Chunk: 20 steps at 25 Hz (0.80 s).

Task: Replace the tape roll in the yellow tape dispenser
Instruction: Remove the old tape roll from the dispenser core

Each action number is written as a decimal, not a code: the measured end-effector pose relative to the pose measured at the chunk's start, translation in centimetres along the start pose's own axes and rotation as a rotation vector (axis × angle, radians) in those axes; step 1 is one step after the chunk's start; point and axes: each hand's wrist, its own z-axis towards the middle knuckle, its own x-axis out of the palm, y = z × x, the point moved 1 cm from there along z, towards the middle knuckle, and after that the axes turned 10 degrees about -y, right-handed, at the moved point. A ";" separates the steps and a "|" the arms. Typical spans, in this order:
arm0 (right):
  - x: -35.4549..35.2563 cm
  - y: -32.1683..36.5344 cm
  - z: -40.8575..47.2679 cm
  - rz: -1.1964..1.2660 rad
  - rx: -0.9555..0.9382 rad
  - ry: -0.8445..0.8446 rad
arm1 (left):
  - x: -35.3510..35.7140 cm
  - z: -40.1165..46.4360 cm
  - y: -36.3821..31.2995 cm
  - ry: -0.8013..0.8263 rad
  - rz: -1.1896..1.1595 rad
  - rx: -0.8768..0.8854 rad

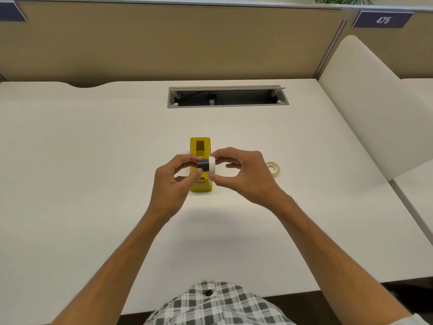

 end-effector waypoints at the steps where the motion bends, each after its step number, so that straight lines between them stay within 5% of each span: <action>1: -0.2 -0.2 0.1 -0.027 -0.008 -0.011 | -0.1 0.1 0.0 -0.007 0.006 -0.004; 7: -1.2 -4.5 -0.2 -0.122 0.081 -0.093 | -0.3 0.3 0.6 -0.028 -0.014 -0.057; 20: 0.3 -13.6 -1.2 -0.446 0.329 0.003 | 0.1 0.1 0.2 0.016 -0.051 -0.039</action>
